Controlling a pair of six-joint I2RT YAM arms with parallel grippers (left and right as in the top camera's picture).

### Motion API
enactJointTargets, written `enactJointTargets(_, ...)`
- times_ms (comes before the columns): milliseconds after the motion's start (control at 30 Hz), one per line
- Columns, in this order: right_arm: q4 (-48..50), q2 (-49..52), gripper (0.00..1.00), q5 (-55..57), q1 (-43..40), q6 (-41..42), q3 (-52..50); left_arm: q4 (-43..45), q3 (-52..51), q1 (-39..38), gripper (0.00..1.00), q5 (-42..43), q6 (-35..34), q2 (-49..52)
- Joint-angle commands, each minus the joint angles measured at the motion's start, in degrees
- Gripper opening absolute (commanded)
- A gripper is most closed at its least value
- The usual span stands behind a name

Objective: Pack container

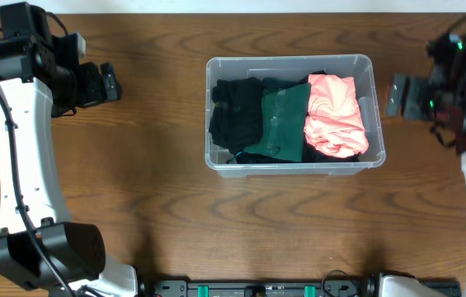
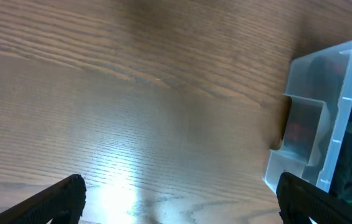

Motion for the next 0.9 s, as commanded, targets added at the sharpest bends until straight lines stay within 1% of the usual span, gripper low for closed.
enactJointTargets(0,1.27,-9.57,0.99,-0.63,-0.79,0.83,-8.79,0.33,-1.77,-1.18,0.98,0.79,1.4,-6.1)
enactJointTargets(100,3.23,-19.5,0.99,-0.66,-0.76,1.27,-17.75,4.0,-8.37,-3.23,0.98,0.79,1.38,-13.7)
enactJointTargets(167,3.72,-26.43,0.99,-0.7,-0.72,1.29,-22.84,7.76,-15.5,-4.76,0.98,0.74,1.38,-20.65)
enactJointTargets(233,3.23,-33.35,0.99,-0.7,-0.74,1.27,-26.86,12.39,-25.24,-6.01,0.98,0.74,1.36,-30.1)
enactJointTargets(333,1.16,-41.31,0.99,-0.68,-0.74,1.27,-30.1,18.25,-38.45,-6.21,0.98,0.74,1.11,-43.6)
enactJointTargets(433,-0.85,-46.42,0.99,-0.94,-0.74,1.29,-31.04,20.81,-46.75,-6.21,0.98,0.76,1.11,-54.36)
enactJointTargets(533,-3.02,-49.4,0.99,-1.33,-0.74,1.25,-31.06,19.5,-50.73,-6.21,0.98,0.74,1.14,-62.01)
enactJointTargets(667,-6.23,-50.18,0.99,-1.33,-0.74,1.25,-31.08,12.76,-51.82,-6.21,0.98,0.74,1.14,-69.05)
enactJointTargets(867,-9.6,-50.18,0.99,-1.33,-0.74,1.25,-31.08,5.07,-51.82,-6.21,0.98,0.74,1.14,-72.13)
